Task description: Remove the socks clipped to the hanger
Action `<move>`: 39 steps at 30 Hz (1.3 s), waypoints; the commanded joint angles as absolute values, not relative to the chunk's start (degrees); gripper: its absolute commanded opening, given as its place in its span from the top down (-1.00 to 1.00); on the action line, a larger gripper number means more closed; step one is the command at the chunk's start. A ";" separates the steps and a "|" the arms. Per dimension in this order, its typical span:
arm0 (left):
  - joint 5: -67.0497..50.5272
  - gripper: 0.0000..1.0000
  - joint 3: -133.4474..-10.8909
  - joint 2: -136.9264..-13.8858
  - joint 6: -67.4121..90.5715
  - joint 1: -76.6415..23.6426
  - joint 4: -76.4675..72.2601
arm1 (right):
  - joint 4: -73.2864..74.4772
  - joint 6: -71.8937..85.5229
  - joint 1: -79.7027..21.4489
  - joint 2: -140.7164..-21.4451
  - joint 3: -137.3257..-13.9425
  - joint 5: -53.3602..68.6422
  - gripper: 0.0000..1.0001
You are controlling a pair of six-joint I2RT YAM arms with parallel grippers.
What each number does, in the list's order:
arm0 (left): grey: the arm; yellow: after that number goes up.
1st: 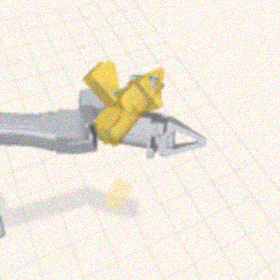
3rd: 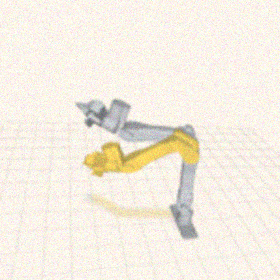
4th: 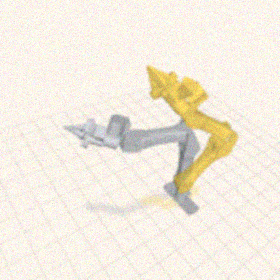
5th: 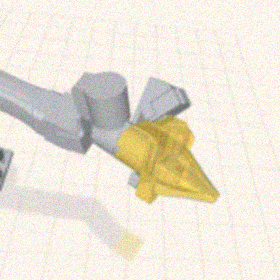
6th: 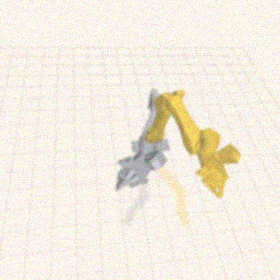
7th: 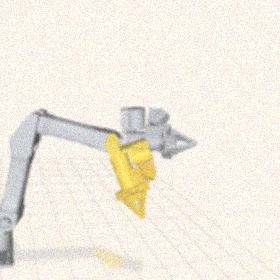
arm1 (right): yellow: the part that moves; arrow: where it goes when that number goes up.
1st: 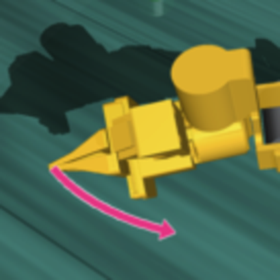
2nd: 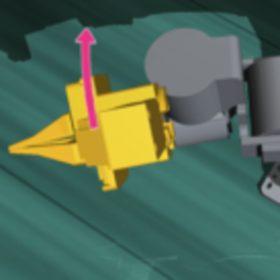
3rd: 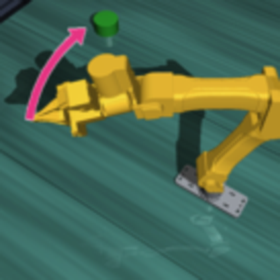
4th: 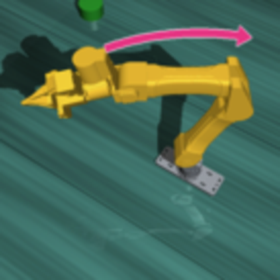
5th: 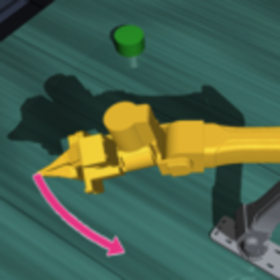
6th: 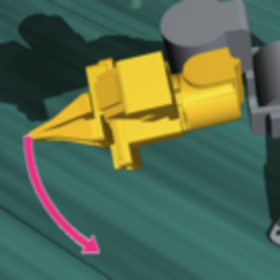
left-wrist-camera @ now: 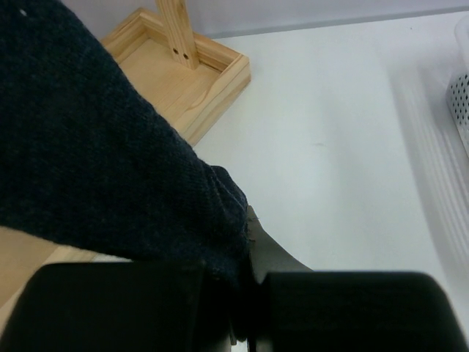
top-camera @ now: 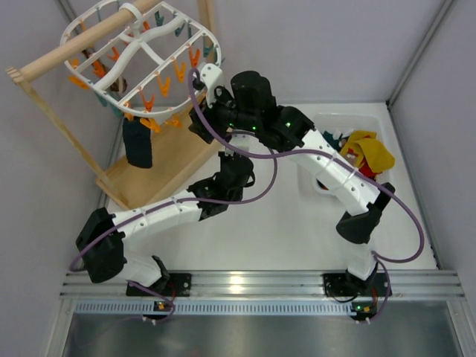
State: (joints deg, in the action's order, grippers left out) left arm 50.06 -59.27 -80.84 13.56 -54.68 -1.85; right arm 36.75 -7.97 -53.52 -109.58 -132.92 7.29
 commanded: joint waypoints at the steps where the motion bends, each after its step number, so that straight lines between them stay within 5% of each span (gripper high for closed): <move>1: 49.66 1.00 -61.43 -81.21 12.31 -56.25 -1.85 | 34.11 -10.63 -54.14 -110.30 -135.26 3.52 -0.34; 19: 50.98 1.00 -62.49 -83.06 11.60 -57.66 -1.93 | 24.26 -15.03 -54.32 -114.61 -134.83 -5.44 -0.09; 31: 52.73 1.00 -61.08 -81.65 11.16 -57.66 -2.02 | 18.99 -15.12 -54.40 -113.29 -130.78 -3.43 0.50; 39: 48.62 1.00 -57.32 -80.25 14.06 -56.95 -2.02 | 17.67 -13.36 -54.41 -110.66 -127.09 -1.58 0.47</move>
State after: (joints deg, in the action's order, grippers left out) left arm 51.35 -59.46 -82.41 12.27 -57.21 -1.69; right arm 20.08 -14.33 -53.98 -114.54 -128.03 -3.07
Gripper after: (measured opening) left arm 0.016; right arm 0.287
